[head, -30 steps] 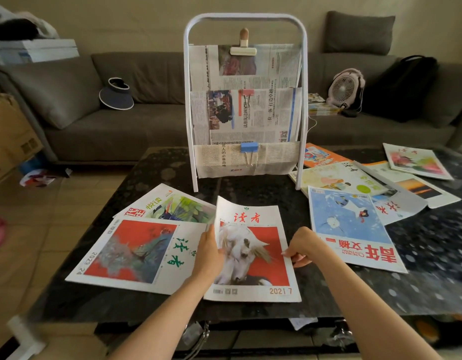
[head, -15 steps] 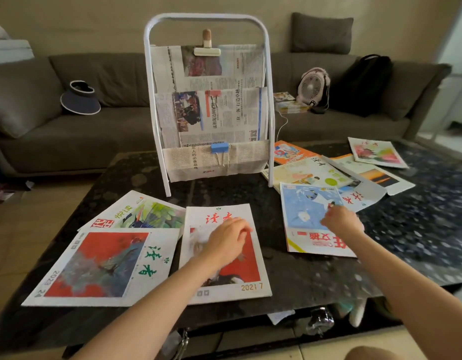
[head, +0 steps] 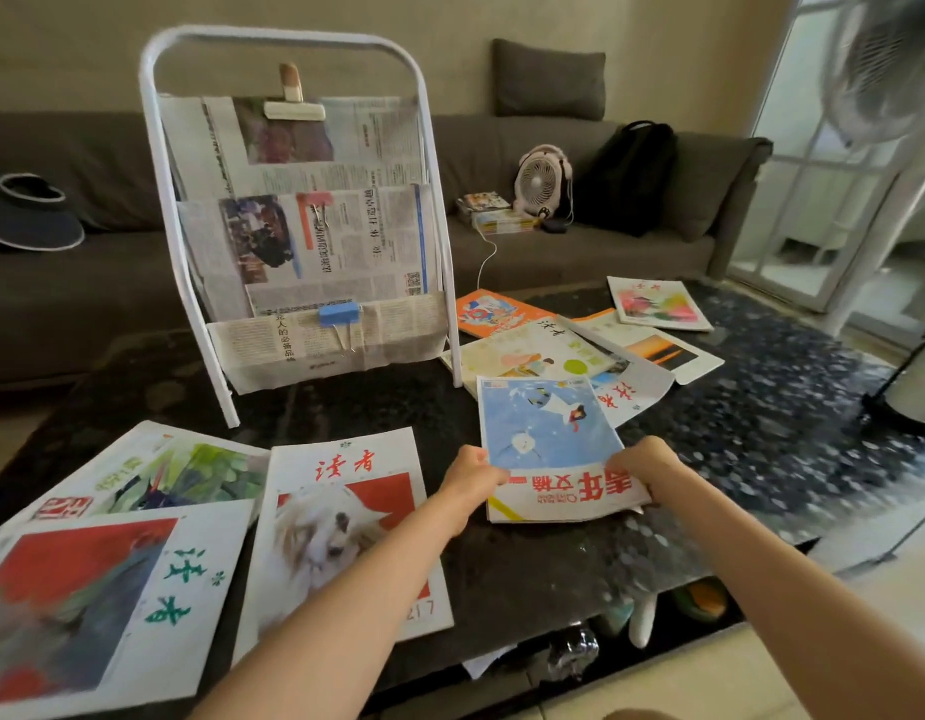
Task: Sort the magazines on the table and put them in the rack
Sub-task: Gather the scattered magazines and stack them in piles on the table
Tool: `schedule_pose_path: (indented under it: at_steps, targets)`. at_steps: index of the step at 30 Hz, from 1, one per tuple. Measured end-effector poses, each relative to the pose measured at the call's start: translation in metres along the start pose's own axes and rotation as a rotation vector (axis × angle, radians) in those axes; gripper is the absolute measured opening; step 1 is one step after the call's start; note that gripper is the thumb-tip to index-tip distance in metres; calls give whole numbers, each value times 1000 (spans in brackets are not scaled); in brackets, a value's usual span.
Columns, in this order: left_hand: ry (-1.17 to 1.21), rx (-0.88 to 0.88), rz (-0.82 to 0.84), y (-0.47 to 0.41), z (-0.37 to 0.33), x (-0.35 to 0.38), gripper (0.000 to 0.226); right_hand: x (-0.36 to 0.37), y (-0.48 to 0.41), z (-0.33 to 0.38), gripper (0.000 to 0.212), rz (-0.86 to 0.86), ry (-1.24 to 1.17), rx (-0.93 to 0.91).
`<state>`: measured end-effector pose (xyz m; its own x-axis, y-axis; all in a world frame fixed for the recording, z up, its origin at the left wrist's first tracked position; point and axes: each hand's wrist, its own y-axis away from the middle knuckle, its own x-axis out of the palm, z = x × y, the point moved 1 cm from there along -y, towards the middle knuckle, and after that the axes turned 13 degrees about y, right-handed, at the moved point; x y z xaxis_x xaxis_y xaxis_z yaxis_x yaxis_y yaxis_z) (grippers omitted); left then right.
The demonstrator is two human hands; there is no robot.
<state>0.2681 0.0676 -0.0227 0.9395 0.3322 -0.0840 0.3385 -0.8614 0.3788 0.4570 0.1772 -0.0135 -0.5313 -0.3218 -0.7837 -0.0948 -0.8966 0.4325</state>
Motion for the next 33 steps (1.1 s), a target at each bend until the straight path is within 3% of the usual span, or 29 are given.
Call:
schedule_pose_path:
  at_steps: [5, 9, 11, 15, 19, 21, 24, 26, 29, 31, 33]
  targets:
    - [65, -50, 43, 4, 8, -10, 46, -3, 6, -9, 35, 116, -161, -34]
    - [80, -20, 123, 13, 5, -15, 50, -12, 14, -10, 34, 36, -233, -214]
    - [-84, 135, 30, 18, -1, -18, 59, -22, 19, -5, 31, -43, -248, -300]
    - [-460, 670, -180, 37, -28, -33, 60, -44, 42, 14, 25, -129, -251, -435]
    - [-632, 1077, -337, 56, -68, -45, 64, -58, 77, 46, 21, -350, -35, -594]
    - [-781, 1190, -430, 63, -87, -50, 66, -60, 96, 63, 23, -470, 99, -728]
    - [-1060, 1103, -468, 66, -106, -61, 63, -60, 121, 84, 18, -582, 322, -918]
    - [-1194, 976, -430, 65, -110, -67, 46, -58, 134, 94, 17, -612, 365, -1051]
    - [-1163, 902, -410, 73, -111, -79, 26, -55, 142, 104, 22, -815, 309, -1293]
    - [-1005, 920, -468, 77, -105, -89, 27, -51, 135, 109, 47, -949, 258, -1239]
    - [-688, 826, -543, 78, -95, -101, 24, -47, 127, 110, 72, -886, 100, -1012]
